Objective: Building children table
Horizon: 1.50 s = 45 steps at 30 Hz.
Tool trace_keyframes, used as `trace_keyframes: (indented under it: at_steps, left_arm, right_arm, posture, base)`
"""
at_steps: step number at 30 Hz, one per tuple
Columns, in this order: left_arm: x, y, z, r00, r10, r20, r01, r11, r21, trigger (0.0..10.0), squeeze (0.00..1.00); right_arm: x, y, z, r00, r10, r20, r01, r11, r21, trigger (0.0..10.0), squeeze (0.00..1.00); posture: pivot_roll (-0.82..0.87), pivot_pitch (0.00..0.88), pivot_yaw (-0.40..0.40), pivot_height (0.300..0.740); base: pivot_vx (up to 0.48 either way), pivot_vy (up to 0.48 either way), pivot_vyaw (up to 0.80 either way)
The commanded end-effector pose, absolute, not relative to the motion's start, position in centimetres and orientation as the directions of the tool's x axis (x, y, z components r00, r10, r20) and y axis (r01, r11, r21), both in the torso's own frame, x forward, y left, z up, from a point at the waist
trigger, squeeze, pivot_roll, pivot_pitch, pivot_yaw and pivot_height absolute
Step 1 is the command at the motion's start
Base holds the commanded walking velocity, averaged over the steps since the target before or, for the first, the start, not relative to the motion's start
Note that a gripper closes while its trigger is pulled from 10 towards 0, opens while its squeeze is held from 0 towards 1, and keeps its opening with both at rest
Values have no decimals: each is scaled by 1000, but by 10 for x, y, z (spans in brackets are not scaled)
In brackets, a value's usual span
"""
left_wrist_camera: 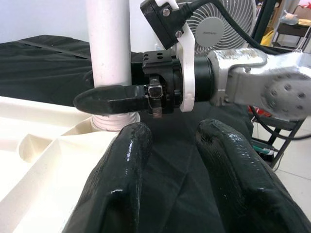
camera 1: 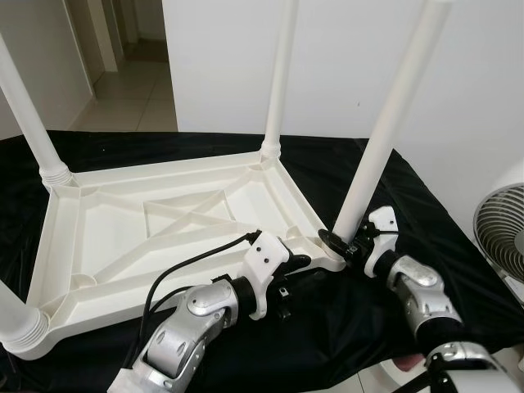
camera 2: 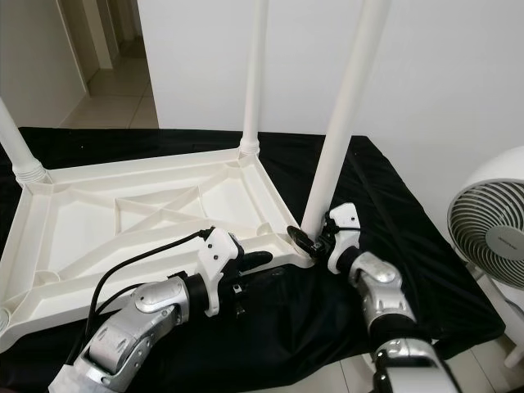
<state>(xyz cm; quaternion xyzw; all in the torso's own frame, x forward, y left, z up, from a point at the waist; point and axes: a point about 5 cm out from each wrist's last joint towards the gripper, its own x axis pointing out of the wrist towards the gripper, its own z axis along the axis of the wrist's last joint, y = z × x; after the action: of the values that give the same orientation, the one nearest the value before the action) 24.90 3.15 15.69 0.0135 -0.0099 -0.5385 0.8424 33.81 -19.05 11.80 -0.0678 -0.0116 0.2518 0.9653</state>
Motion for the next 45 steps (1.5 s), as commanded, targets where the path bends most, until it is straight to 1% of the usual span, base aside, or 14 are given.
trace_keyframes:
  at_steps: [1,10,11,14,16,18,25,27,28,34,35,42,43,45]
  left_arm:
    - [248,32,155,424,-906,-10,905,423,30,10000,0]
    - [248,30,156,420,-908,-8,907,419,30,10000,0]
    - [248,30,155,417,-909,-9,909,417,29,10000,0]
    - [247,30,155,415,-910,-10,910,414,30,10000,0]
    - [247,30,155,415,-910,-10,910,414,30,10000,0]
    - [246,31,155,415,-910,-11,909,415,33,10000,0]
    - [246,32,155,420,-907,-12,907,420,32,10000,0]
    - [246,32,154,419,-908,-12,908,418,33,10000,0]
    - [246,32,155,419,-908,-13,908,418,35,10000,0]
    - [247,33,155,419,-908,-14,907,418,39,10000,0]
    - [247,33,155,418,-908,-15,908,418,40,10000,0]
    - [246,32,154,415,-910,-17,909,415,37,10000,0]
    - [246,32,154,415,-910,-17,909,414,37,10000,0]
    - [246,32,155,416,-909,-15,909,415,40,10000,0]
  right_arm:
    - [332,-193,100,902,419,-107,-431,889,-154,10000,0]
    - [319,-168,101,954,299,-36,-301,948,-106,10000,0]
    - [314,-158,102,982,190,-9,-190,979,-69,10000,0]
    - [310,-153,103,999,50,9,-49,998,-49,10000,0]
    - [310,-153,103,999,50,9,-49,998,-49,10000,0]
    - [306,-147,104,998,-57,7,58,998,-22,10000,0]
    - [305,-143,114,997,-74,24,75,997,-7,10000,0]
    - [304,-145,116,997,-77,28,78,997,-8,10000,51]
    - [304,-145,117,997,-68,36,68,998,-1,10000,1000]
    - [304,-143,123,997,-34,75,34,999,-2,10000,1000]
    - [306,-143,130,993,47,107,-43,998,-37,10000,1000]
    - [312,-152,142,974,188,123,-183,982,-48,10000,1000]
    - [313,-155,146,959,256,117,-248,965,-82,10000,0]
    - [315,-162,150,929,360,91,-345,927,-147,10000,0]
  posture:
    - [5,18,-41,740]
    - [3,17,-41,740]
    - [6,13,-44,740]
    - [10,10,-45,740]
    - [10,10,-45,740]
    - [24,7,-54,740]
    - [30,0,-56,740]
    - [30,0,-56,740]
    - [33,0,-55,740]
    - [32,0,-54,740]
    - [33,0,-54,740]
    - [30,0,-55,740]
    - [31,0,-57,740]
    - [31,0,-57,740]
  base:
    - [0,0,0]
    - [0,0,0]
    - [0,0,0]
    - [0,0,0]
    - [0,0,0]
    - [0,0,0]
    - [0,0,0]
    - [0,0,0]
    - [0,0,0]
    - [0,0,0]
    - [0,0,0]
    - [0,0,0]
    - [0,0,0]
    - [0,0,0]
